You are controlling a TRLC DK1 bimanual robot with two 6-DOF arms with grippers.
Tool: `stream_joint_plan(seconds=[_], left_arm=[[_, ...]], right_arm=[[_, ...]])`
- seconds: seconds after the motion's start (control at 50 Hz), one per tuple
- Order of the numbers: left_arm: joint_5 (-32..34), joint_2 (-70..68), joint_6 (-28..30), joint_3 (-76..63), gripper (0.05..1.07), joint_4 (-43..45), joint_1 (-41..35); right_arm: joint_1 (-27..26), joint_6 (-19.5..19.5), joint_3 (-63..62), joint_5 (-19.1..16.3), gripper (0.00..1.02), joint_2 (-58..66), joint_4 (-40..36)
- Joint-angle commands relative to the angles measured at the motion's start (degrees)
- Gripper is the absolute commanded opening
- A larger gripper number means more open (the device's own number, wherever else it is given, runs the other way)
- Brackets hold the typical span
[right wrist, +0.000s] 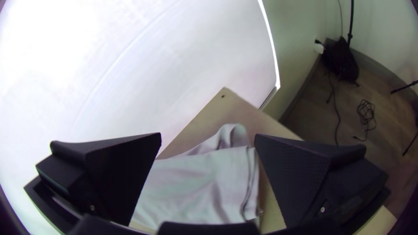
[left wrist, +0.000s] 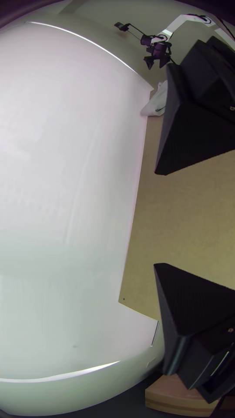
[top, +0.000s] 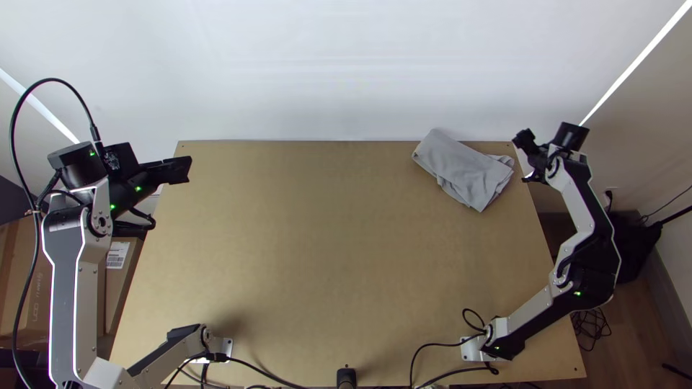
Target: Fold the t-shirt
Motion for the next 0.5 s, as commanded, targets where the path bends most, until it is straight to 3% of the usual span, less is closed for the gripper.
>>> stream_joint_plan(seconds=[0.0, 0.12, 0.26, 0.48], left_arm=[[0.0, -2.1, -0.8, -1.0, 1.03, 0.8, 1.4], [0.0, -3.0, -0.9, -1.0, 1.03, 1.6, 3.3], [0.0, -3.7, -0.7, -1.0, 1.03, 1.9, 5.2], [0.0, -5.3, -1.7, -2.2, 1.03, 3.1, 6.4]], right_arm=[[1.5, 3.9, 3.1, -2.9, 0.99, 5.5, -4.3], [1.8, 6.5, 7.5, -5.7, 0.99, 11.9, -8.2], [1.8, 6.3, 10.1, -5.8, 0.99, 16.5, -9.1], [1.4, 0.7, 8.8, -0.3, 0.99, 16.6, -4.0]])
